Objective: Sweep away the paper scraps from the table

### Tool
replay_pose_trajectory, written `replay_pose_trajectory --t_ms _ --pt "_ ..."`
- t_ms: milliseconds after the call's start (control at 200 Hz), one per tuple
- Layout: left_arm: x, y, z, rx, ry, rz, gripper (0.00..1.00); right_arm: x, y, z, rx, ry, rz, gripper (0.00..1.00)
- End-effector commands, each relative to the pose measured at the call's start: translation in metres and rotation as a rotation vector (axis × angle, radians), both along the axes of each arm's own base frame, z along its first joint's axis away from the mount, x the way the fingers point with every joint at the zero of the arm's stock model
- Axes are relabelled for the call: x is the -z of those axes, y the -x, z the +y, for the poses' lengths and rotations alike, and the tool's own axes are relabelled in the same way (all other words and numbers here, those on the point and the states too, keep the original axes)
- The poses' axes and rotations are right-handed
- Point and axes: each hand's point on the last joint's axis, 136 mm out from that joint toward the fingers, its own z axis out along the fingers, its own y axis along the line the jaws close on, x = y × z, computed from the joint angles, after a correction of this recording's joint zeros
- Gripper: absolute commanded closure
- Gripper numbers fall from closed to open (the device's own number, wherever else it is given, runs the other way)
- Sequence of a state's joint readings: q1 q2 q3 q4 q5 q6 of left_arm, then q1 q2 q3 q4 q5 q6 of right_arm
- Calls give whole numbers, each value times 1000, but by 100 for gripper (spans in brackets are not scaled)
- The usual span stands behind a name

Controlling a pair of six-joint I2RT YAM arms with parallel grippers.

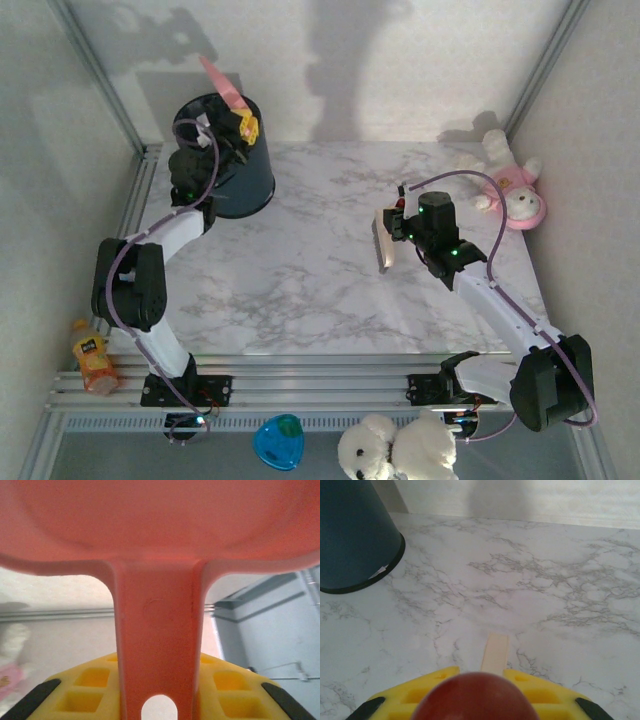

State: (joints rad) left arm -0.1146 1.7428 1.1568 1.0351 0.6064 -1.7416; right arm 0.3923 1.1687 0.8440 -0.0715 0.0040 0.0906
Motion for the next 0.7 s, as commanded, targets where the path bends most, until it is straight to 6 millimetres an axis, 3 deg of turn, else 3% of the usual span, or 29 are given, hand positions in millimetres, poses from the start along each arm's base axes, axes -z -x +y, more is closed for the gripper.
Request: replay_pose_trajectory --t_ms 0,120,310,541,696 --pt "-5 -1 -10 -7 -176 -41 80 -5 -2 -4 16 -6 -28 100" --pt "4 -4 -8 -45 -292 -21 80 -4 -1 -4 18 -9 -29 100" --pt "2 -3 -12 -62 -478 -46 80 -2 -2 -5 20 -5 -24 100" --pt "23 -3 -17 -45 -778 -16 81 -1 -2 -5 22 -17 -23 100" --pt "25 1 -21 -39 -974 -26 81 -3 -2 -5 22 -17 -27 100"
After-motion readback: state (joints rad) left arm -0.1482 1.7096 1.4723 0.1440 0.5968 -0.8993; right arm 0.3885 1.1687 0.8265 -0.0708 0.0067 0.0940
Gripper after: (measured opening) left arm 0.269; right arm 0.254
